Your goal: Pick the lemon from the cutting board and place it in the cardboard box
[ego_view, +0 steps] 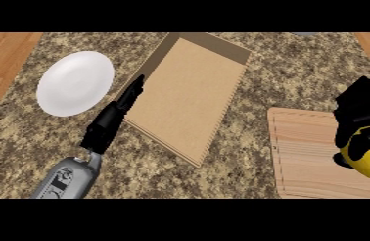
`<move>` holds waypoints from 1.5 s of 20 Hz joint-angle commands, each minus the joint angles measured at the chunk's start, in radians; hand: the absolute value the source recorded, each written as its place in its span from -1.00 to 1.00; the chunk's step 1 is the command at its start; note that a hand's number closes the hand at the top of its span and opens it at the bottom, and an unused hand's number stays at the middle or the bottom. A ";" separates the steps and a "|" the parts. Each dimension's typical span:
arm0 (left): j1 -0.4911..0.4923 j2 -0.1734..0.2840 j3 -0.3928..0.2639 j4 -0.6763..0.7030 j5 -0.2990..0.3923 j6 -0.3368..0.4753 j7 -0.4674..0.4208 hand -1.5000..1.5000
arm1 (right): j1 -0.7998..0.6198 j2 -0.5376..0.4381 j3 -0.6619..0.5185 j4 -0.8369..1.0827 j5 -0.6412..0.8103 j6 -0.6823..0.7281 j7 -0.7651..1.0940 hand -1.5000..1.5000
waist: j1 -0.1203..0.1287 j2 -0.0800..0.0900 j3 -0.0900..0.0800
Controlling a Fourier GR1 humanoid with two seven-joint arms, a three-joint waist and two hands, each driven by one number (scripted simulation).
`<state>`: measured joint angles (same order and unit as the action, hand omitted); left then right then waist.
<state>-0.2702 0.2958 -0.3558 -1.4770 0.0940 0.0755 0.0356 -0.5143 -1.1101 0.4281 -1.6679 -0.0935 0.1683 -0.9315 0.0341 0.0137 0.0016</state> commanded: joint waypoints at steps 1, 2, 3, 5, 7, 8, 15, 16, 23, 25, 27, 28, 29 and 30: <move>0.023 0.006 0.009 -0.029 -0.001 -0.009 0.031 0.00 | -0.125 0.013 -0.088 0.208 -0.090 0.197 -0.080 1.00 | 0.002 -0.007 -0.002; -0.031 -0.008 0.011 -0.013 0.001 -0.016 0.054 0.00 | -0.188 0.035 -0.088 0.277 -0.093 0.226 -0.062 1.00 | 0.011 -0.003 -0.002; 0.051 0.006 0.006 -0.040 -0.001 -0.028 -0.010 0.00 | -0.203 0.038 -0.096 0.274 -0.091 0.252 -0.041 1.00 | 0.002 -0.008 -0.002; 0.011 0.004 0.042 0.002 0.003 -0.036 -0.007 0.00 | -0.287 0.111 -0.083 0.359 -0.053 0.261 -0.022 1.00 | 0.001 -0.005 -0.002; 0.036 -0.037 0.006 0.004 -0.036 -0.010 -0.005 0.00 | -0.310 0.155 -0.064 0.320 -0.036 0.266 0.067 1.00 | -0.012 -0.010 -0.002; -0.024 -0.032 0.035 0.022 -0.007 -0.037 0.012 0.00 | -0.399 0.176 -0.068 0.387 -0.044 0.292 0.085 1.00 | -0.002 -0.006 -0.003; -0.014 0.020 0.093 -0.057 0.016 -0.079 0.070 0.00 | -0.541 0.338 -0.033 0.472 -0.026 0.343 0.244 1.00 | -0.002 -0.010 -0.003; 0.056 0.002 0.057 -0.074 -0.022 -0.057 0.042 0.00 | -0.503 0.377 -0.020 0.434 0.004 0.308 0.269 1.00 | -0.012 -0.013 -0.002; 0.050 -0.002 0.099 -0.116 -0.026 -0.081 0.073 0.00 | -0.596 0.544 -0.060 0.601 0.164 0.212 0.275 1.00 | -0.015 -0.012 -0.002; 0.047 -0.034 0.087 -0.041 -0.047 -0.079 0.027 0.00 | -0.593 0.593 -0.018 0.610 0.249 0.168 0.251 1.00 | -0.018 -0.011 -0.002; 0.063 -0.022 0.097 -0.074 -0.052 -0.082 0.043 0.00 | -0.600 0.620 -0.019 0.670 0.307 0.137 0.204 1.00 | -0.015 -0.010 -0.002; -0.005 -0.071 0.074 -0.024 -0.075 -0.060 0.060 0.00 | -0.583 0.663 0.015 0.667 0.339 0.098 0.214 1.00 | -0.020 -0.009 -0.002; 0.039 -0.012 0.127 0.006 -0.037 -0.121 -0.022 0.00 | -0.602 0.697 0.016 0.695 0.357 0.080 0.226 1.00 | -0.016 -0.008 -0.002; 0.003 -0.048 0.125 0.024 -0.043 -0.099 0.003 0.00 | -0.607 0.734 0.018 0.706 0.380 0.046 0.234 1.00 | -0.019 -0.009 -0.002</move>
<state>-0.2407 0.2617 -0.2581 -1.5016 0.0468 -0.0099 0.0590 -1.1040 -0.4759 0.4242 -1.0179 0.1968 0.2898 -0.6955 0.0175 0.0041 -0.0005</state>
